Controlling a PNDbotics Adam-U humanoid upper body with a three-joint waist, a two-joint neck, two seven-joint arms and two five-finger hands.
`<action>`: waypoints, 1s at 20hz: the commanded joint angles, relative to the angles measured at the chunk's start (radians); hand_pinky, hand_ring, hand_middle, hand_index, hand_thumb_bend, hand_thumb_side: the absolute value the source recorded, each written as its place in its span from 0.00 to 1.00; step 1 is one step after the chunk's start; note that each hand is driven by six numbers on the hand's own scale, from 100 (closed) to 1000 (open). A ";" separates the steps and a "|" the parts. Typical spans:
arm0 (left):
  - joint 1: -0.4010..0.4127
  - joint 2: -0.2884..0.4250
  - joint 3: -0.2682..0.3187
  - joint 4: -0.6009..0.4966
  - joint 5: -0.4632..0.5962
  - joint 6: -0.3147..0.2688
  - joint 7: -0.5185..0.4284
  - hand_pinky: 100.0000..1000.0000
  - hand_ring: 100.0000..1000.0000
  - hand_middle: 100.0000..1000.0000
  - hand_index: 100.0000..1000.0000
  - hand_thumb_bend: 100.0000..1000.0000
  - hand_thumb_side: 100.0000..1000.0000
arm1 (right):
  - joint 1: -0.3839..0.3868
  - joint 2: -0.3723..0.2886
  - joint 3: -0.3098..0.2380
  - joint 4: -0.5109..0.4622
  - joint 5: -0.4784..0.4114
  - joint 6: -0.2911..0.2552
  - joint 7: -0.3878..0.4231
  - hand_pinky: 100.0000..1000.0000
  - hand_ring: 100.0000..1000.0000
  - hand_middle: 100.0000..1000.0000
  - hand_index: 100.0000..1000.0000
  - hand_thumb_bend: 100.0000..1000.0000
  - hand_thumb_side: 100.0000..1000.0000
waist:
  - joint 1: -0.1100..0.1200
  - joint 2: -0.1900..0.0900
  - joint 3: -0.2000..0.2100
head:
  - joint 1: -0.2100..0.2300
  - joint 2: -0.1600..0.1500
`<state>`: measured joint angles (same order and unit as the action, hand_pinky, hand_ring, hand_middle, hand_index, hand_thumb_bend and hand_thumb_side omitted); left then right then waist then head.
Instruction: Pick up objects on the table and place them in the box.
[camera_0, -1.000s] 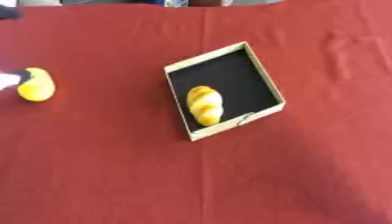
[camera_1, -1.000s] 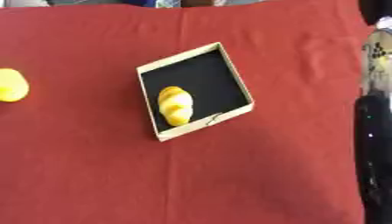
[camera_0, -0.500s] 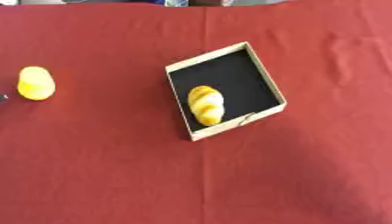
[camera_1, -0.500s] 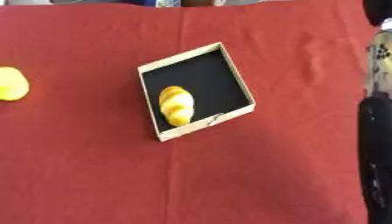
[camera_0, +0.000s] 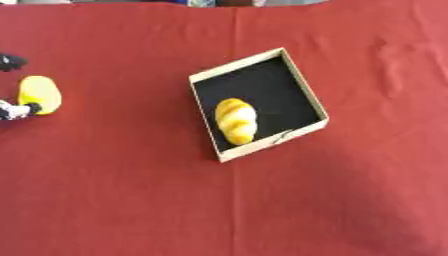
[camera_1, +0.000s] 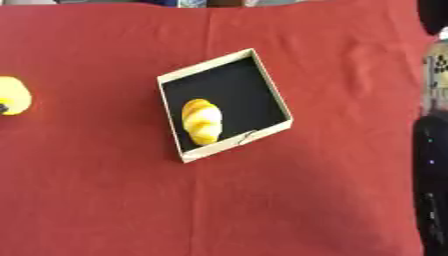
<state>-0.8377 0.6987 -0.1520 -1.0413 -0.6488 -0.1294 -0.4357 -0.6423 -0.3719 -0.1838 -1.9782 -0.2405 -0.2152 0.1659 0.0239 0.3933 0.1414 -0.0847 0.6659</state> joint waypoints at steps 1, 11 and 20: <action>-0.028 0.006 -0.003 0.021 -0.043 -0.015 -0.004 0.84 0.86 0.80 0.91 0.43 0.31 | -0.016 -0.005 -0.002 -0.022 -0.009 0.002 0.005 0.88 0.97 0.76 0.87 0.00 0.61 | 0.004 -0.018 -0.002 | 0.004 -0.011; -0.015 0.015 0.004 -0.049 -0.049 0.026 0.030 0.68 0.68 0.63 0.78 0.00 0.06 | -0.010 -0.007 0.000 -0.022 -0.013 0.008 0.008 0.88 0.98 0.76 0.87 0.00 0.61 | 0.003 -0.018 0.002 | 0.004 -0.011; -0.125 -0.049 -0.082 -0.503 0.036 0.007 -0.018 0.68 0.65 0.59 0.76 0.00 0.05 | -0.030 -0.009 0.001 -0.022 -0.017 -0.007 -0.006 0.88 0.97 0.76 0.87 0.00 0.60 | -0.002 -0.030 0.009 | 0.012 -0.005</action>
<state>-0.9416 0.6473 -0.2230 -1.4774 -0.6229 -0.1181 -0.4413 -0.6565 -0.3649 -0.1830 -1.9782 -0.2501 -0.2172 0.1636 0.0219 0.3908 0.1494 -0.0770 0.6662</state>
